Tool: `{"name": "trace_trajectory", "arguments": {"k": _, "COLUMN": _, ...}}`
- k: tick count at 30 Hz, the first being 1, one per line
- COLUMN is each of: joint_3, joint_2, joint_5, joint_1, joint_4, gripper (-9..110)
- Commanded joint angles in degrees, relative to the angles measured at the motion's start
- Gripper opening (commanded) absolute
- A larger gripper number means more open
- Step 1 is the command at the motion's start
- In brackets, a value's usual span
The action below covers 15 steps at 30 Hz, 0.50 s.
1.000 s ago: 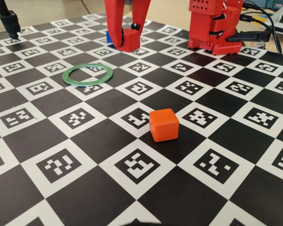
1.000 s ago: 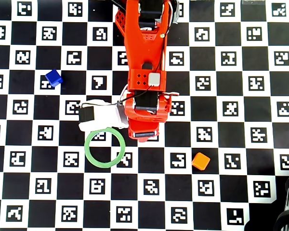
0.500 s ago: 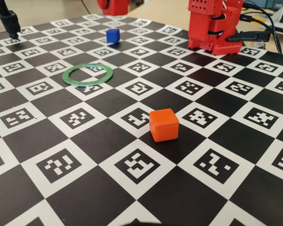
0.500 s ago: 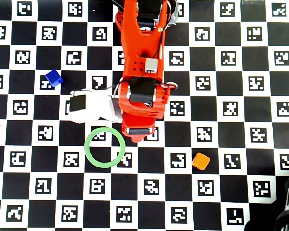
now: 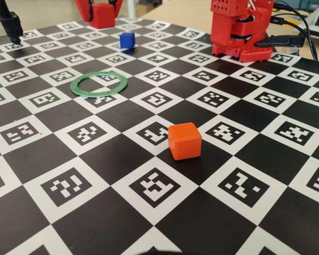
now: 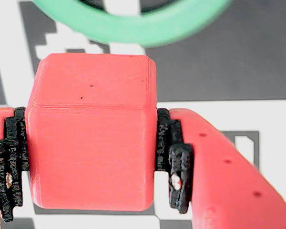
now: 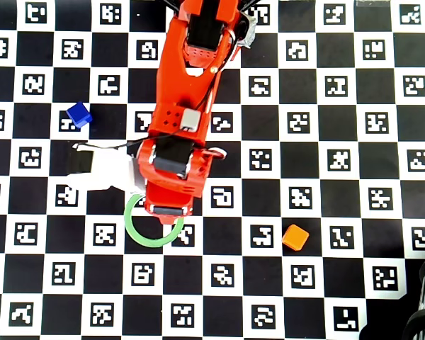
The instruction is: Grab the red cube then put it in the green circle then put the blue cube on top and finally the orange cube on top
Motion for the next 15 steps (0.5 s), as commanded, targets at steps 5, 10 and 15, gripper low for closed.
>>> {"name": "trace_trajectory", "arguments": {"k": 5, "joint_3": 3.87, "joint_2": 2.72, "joint_5": -2.02, "joint_1": 1.23, "joint_4": -6.59, "gripper": 2}}
{"name": "trace_trajectory", "arguments": {"k": 10, "joint_3": 8.26, "joint_2": 2.46, "joint_5": -2.9, "joint_1": 1.23, "joint_4": -10.46, "gripper": 2}}
{"name": "trace_trajectory", "arguments": {"k": 15, "joint_3": 12.57, "joint_2": 2.11, "joint_5": -4.22, "joint_1": 1.41, "joint_4": -14.68, "gripper": 2}}
